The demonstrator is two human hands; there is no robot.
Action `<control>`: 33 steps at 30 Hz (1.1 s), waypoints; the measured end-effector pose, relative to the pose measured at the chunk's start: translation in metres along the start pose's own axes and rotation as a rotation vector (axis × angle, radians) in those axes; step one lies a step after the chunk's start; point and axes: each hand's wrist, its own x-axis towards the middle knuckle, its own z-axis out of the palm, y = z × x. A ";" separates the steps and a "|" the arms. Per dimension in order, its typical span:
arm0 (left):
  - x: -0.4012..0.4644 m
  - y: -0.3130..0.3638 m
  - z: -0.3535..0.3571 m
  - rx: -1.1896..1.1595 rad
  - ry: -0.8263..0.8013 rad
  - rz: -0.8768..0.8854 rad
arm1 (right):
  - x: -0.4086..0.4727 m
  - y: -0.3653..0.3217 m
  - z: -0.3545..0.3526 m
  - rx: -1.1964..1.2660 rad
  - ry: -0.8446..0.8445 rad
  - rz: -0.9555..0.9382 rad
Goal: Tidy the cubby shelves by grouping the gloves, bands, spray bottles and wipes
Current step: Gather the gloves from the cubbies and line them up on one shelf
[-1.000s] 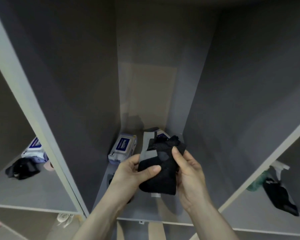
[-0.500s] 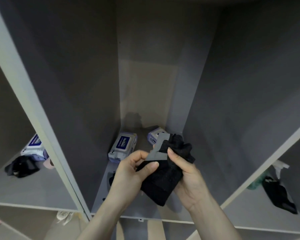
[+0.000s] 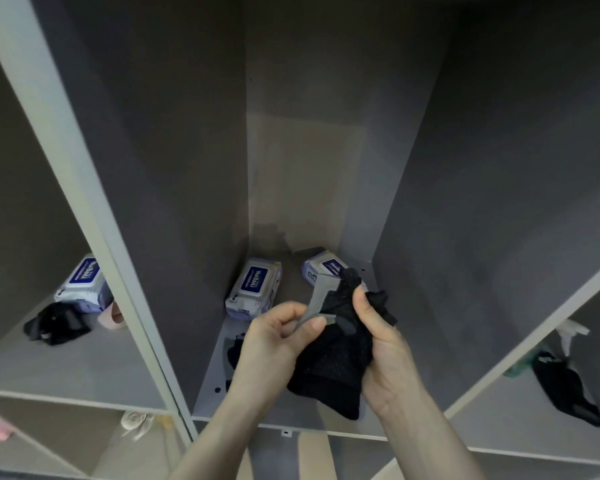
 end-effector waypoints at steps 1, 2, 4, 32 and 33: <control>0.001 -0.005 0.000 -0.010 0.009 0.000 | -0.001 0.004 -0.002 0.032 -0.035 0.068; 0.000 -0.007 0.001 -0.030 0.019 -0.002 | -0.003 0.009 -0.005 0.055 -0.072 0.134; 0.001 -0.017 -0.001 -0.052 0.035 -0.006 | -0.005 0.020 -0.014 0.028 -0.122 0.196; 0.019 -0.213 -0.136 1.418 0.031 -0.145 | 0.020 0.051 -0.061 -0.746 0.070 -0.128; 0.019 -0.214 -0.137 1.359 0.086 -0.163 | 0.019 0.050 -0.063 -0.747 0.057 -0.138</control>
